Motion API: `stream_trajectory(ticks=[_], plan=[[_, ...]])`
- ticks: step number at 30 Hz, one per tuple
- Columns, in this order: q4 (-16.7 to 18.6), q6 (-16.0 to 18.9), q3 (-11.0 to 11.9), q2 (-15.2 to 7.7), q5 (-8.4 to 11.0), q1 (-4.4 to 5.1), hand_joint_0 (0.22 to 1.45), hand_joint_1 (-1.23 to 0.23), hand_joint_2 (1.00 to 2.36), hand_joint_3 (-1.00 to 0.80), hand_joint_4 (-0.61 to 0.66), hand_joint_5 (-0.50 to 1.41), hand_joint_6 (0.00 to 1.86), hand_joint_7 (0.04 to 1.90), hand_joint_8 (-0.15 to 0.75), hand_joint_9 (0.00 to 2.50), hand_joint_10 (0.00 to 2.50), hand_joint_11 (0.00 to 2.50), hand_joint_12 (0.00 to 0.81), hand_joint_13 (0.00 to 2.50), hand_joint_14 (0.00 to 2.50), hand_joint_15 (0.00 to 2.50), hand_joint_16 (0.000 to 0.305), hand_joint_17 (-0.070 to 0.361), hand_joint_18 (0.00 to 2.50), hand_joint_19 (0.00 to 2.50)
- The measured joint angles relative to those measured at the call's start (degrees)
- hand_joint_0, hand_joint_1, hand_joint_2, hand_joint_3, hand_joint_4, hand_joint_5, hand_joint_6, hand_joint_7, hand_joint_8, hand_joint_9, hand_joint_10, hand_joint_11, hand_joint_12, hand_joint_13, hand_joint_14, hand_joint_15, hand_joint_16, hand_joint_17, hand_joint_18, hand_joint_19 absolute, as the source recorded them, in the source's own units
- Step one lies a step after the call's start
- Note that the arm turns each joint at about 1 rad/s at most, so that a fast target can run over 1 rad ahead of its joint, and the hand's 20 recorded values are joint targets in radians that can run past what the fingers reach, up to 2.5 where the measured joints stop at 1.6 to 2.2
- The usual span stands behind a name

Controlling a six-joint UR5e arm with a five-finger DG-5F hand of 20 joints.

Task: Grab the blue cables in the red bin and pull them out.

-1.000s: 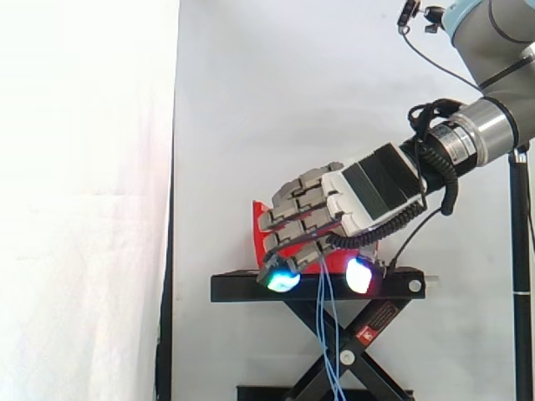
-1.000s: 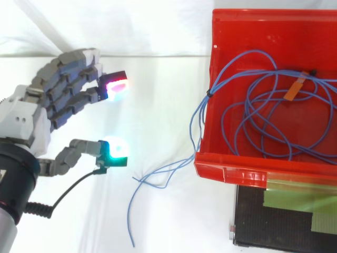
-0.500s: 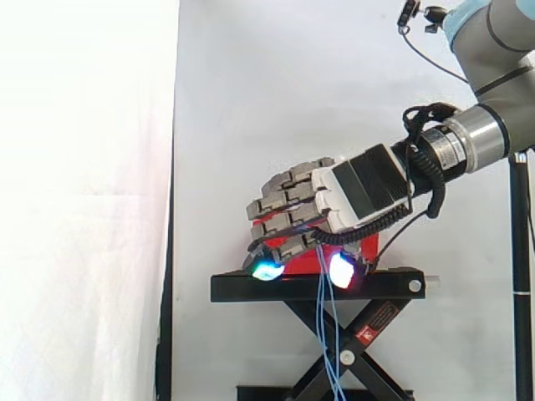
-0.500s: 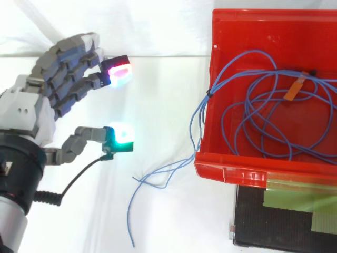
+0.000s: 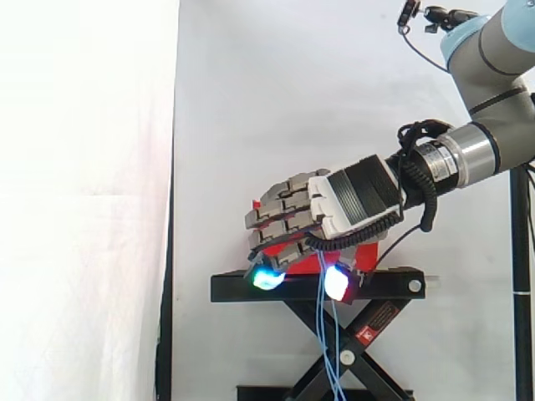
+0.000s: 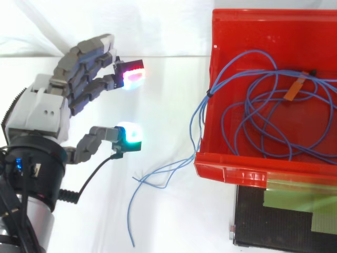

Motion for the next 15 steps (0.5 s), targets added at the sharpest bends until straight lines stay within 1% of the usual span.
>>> stream_trajectory(ticks=[6, 15], plan=[[0.08, 0.23, 0.05, 0.0, -2.13, -1.49, 0.8, -0.8, 1.0, -1.0, 0.31, 0.64, 0.01, 0.56, 0.259, 0.45, 0.01, 0.37, 0.334, 0.32, 0.01, 0.35, 0.044, 0.099, 0.32, 0.57], [-0.72, 0.22, 0.24, 0.0, -3.83, -3.04, 0.8, -0.8, 1.0, -1.0, 0.32, 0.65, 0.01, 0.57, 0.261, 0.46, 0.01, 0.37, 0.334, 0.32, 0.01, 0.35, 0.044, 0.099, 0.32, 0.58]])
